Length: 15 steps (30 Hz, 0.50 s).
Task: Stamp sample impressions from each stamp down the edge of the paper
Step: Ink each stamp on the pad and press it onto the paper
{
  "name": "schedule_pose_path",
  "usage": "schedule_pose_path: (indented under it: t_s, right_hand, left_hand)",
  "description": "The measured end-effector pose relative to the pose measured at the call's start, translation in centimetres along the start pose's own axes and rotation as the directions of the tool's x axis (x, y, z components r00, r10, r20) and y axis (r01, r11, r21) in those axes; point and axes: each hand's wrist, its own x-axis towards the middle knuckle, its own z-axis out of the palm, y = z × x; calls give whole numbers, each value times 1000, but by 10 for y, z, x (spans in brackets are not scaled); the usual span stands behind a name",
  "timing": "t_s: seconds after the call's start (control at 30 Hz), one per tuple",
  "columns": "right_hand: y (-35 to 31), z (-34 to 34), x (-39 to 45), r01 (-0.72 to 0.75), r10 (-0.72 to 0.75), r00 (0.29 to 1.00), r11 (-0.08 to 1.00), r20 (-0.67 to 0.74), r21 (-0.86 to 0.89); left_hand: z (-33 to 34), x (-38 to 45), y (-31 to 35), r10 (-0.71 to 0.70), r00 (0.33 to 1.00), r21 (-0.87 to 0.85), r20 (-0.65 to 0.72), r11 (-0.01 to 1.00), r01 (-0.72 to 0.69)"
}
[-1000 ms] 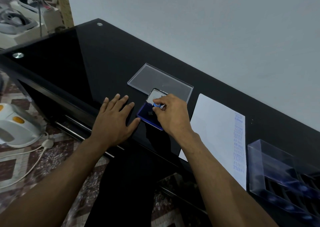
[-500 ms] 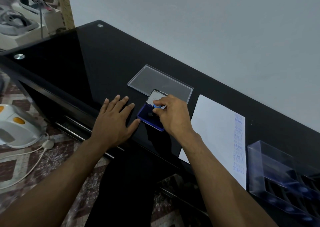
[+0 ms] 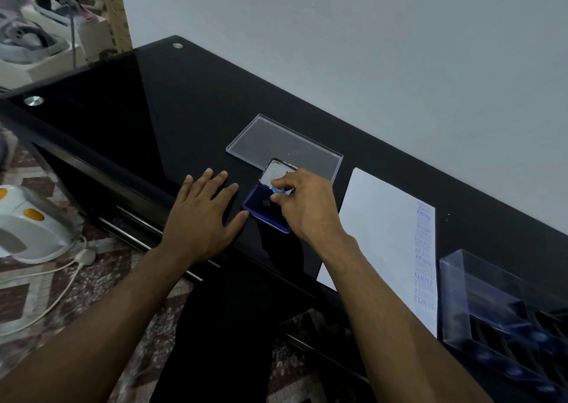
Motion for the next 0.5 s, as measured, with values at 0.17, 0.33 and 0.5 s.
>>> schedule_pose_path:
  t_s: [0.17, 0.33, 0.5]
  right_hand:
    - [0, 3, -1, 7, -6, 1000, 1000, -29, 30]
    - [2, 2, -2, 10, -10, 1000, 1000, -24, 25]
    - [3, 1, -4, 28, -27, 999, 999, -32, 29]
  left_hand:
    - [0, 0, 0, -6, 1000, 3, 10, 1000, 6]
    - [-1, 0, 1, -5, 1000, 4, 9, 1000, 5]
    - [-3, -1, 1, -7, 1000, -9, 5, 1000, 7]
